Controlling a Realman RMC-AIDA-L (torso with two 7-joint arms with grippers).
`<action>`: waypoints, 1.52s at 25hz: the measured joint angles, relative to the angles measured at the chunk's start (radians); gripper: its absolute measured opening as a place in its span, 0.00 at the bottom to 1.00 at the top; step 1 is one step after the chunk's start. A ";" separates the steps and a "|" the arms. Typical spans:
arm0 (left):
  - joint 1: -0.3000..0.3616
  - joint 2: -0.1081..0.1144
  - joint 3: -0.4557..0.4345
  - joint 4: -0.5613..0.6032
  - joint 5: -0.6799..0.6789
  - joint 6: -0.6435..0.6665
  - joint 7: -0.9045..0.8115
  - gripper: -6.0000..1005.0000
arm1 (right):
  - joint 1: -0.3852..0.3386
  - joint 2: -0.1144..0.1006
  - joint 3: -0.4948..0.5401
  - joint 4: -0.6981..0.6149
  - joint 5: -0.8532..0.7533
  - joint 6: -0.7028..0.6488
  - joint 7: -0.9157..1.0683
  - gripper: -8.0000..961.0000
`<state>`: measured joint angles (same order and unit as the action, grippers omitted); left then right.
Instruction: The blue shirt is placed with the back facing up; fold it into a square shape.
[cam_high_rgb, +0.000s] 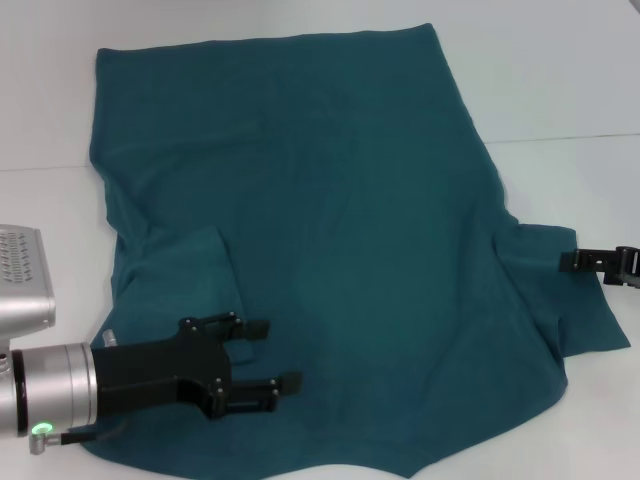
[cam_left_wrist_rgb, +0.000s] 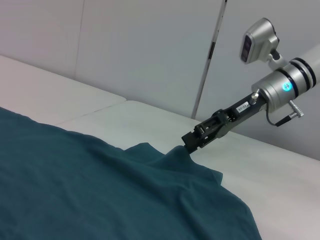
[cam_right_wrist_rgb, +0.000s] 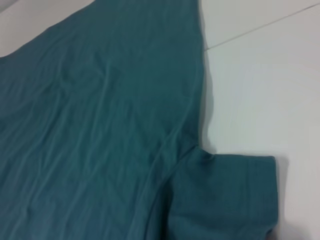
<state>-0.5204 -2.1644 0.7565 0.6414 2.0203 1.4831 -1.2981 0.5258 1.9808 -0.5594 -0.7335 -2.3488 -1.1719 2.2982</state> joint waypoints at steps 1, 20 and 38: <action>0.000 0.000 0.000 0.000 0.000 0.000 0.000 0.84 | 0.002 0.000 -0.004 0.007 0.000 0.008 -0.001 0.93; -0.003 0.000 0.001 -0.009 0.000 -0.016 -0.002 0.84 | 0.026 0.006 -0.022 0.048 -0.001 0.064 -0.014 0.91; 0.000 0.000 -0.004 -0.011 -0.008 -0.023 -0.003 0.84 | 0.024 0.010 -0.021 0.046 0.002 0.063 -0.017 0.53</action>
<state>-0.5204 -2.1645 0.7527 0.6303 2.0124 1.4602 -1.3012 0.5497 1.9913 -0.5801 -0.6875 -2.3465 -1.1091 2.2810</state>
